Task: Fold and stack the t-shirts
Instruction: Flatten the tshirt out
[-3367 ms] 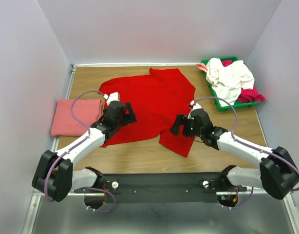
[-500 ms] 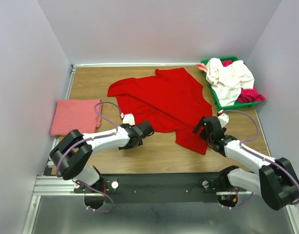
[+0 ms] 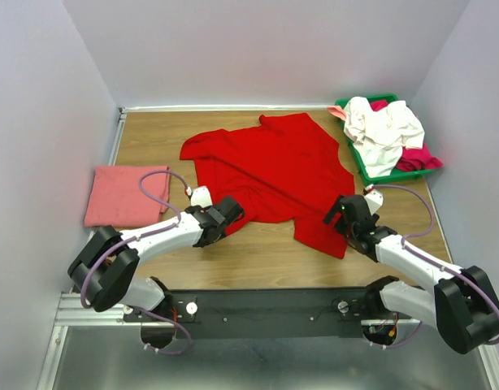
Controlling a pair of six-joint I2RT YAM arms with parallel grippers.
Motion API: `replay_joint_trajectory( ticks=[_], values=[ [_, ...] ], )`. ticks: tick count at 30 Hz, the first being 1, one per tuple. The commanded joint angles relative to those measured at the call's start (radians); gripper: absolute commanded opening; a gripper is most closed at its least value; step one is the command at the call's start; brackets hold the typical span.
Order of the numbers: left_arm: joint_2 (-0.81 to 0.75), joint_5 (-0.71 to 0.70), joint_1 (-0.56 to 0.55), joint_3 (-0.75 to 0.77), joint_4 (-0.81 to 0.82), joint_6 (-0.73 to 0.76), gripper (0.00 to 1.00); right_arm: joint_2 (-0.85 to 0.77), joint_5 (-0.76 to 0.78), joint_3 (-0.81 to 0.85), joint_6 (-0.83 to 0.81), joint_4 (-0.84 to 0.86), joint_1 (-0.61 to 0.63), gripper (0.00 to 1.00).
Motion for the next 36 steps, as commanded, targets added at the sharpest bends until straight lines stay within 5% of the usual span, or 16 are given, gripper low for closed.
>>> replay_joint_trajectory(
  ticks=[1, 5, 11, 12, 13, 26, 36],
  values=[
    [0.017, -0.005, 0.005, -0.017, 0.053, 0.02, 0.59, -0.007, 0.047, -0.021, 0.022, -0.069, -0.005, 1.0],
    [0.027, 0.033, 0.005, -0.035, 0.099, 0.055, 0.55, -0.004, 0.047, -0.018, 0.024, -0.072, -0.005, 1.0],
    [0.017, 0.052, 0.005, -0.037, 0.114, 0.071, 0.15, -0.012, 0.044, -0.016, 0.024, -0.078, -0.005, 1.0],
    [0.011, 0.058, 0.005, -0.038, 0.113, 0.071, 0.15, -0.014, 0.044, -0.016, 0.022, -0.078, -0.005, 1.0],
    [0.0, 0.061, 0.005, -0.04, 0.119, 0.077, 0.02, -0.015, 0.041, -0.015, 0.022, -0.081, -0.005, 1.0],
    [-0.228, 0.121, 0.005, -0.107, 0.228, 0.122, 0.0, -0.15, -0.119, 0.051, -0.109, -0.158, -0.005, 1.0],
    [-0.402, 0.176, 0.005, -0.175, 0.324, 0.143, 0.0, -0.367, -0.193, 0.034, 0.031, -0.405, -0.002, 1.0]
  ],
)
